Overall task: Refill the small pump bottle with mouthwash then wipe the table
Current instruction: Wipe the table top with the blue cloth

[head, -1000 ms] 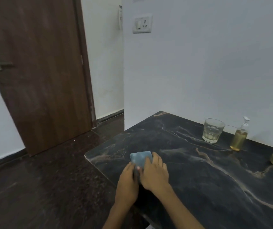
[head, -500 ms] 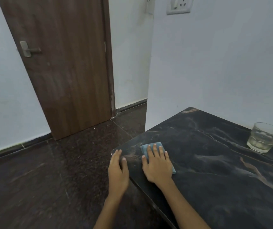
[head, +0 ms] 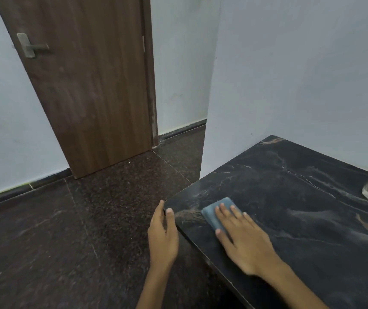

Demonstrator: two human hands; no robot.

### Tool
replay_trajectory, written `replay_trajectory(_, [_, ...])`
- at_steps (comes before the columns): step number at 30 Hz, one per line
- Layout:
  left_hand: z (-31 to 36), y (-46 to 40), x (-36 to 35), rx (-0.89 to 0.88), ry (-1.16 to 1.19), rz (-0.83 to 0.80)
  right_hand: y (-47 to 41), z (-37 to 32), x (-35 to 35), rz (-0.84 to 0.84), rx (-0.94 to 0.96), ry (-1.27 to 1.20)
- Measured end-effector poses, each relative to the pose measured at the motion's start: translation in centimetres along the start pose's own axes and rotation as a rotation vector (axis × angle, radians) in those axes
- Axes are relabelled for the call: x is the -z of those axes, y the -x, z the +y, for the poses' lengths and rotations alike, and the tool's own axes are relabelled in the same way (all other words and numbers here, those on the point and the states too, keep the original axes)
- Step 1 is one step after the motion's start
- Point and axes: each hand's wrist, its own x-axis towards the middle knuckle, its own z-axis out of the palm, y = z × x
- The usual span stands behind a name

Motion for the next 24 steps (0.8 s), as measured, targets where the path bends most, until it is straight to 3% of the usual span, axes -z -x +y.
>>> replay_trajectory(5, [0.5,-1.1,1.8,-0.028,-0.067,-0.049,-7.4,-2.4,0.3,-0.026,-0.164,-0.06])
replay_trajectory(11, [1.0,-1.3,2.2,-0.011,-0.061,-0.071,-6.9,-7.8,-0.9,0.001,0.124,-0.066])
replay_trajectory(16, [0.9,-1.7,2.4,0.011,-0.05,-0.077,-1.3,-4.8,-0.5,-0.016,0.239,-0.109])
replay_trajectory(21, [1.0,-1.7,2.4,0.032,-0.053,-0.123,-1.8,0.0,0.4,-0.033,0.017,-0.06])
replay_trajectory(24, [1.3,-1.3,2.1,0.052,-0.041,-0.134,-5.8,-0.5,0.6,-0.039,-0.177,-0.047])
